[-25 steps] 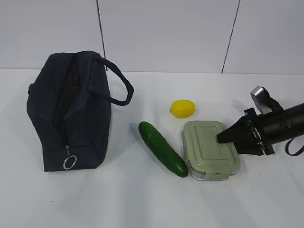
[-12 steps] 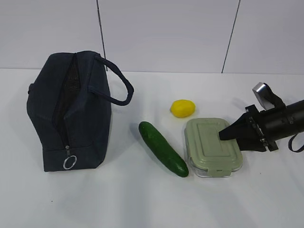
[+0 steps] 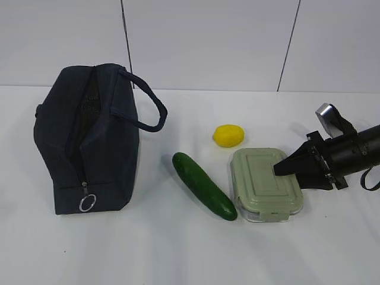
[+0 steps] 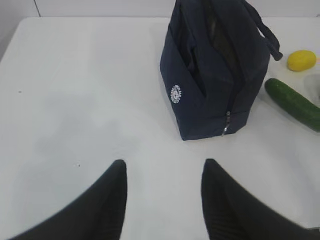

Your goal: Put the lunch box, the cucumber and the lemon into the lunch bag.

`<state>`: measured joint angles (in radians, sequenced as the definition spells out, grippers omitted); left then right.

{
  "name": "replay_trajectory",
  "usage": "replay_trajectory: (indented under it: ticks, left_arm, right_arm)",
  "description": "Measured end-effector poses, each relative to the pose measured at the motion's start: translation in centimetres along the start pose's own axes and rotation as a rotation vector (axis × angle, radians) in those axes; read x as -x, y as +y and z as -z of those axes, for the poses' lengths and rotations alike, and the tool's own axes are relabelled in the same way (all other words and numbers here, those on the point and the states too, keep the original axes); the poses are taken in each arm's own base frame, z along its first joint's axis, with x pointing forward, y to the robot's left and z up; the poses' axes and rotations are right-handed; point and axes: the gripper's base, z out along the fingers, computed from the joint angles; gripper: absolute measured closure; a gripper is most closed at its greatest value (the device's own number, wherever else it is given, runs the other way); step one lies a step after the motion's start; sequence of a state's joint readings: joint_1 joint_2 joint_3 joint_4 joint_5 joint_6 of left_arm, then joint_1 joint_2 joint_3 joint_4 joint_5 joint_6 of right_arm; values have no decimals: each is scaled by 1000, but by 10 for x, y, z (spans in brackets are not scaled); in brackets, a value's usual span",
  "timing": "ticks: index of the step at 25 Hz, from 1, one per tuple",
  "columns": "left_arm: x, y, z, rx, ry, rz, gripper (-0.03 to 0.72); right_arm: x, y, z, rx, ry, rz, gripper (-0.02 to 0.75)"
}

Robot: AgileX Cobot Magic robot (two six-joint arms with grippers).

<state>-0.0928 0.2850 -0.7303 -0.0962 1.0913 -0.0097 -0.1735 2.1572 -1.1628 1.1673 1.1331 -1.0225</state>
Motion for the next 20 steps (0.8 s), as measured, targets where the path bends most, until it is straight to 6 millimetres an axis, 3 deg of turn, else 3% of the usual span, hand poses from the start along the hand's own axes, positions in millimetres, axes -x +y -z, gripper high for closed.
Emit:
replay_trajectory:
  ticks: [9,16,20]
  left_arm:
    - [65,-7,-71,-96,96,124,348]
    - [82,-16,-129,-237,157,209,319]
    - [83,-20,-162,-303,222,263,314]
  right_arm:
    - [0,0,0,-1,-1,-1,360]
    - [0,0,0,-1,-1,-1,360]
    - [0,0,0,-1,-1,-1,360]
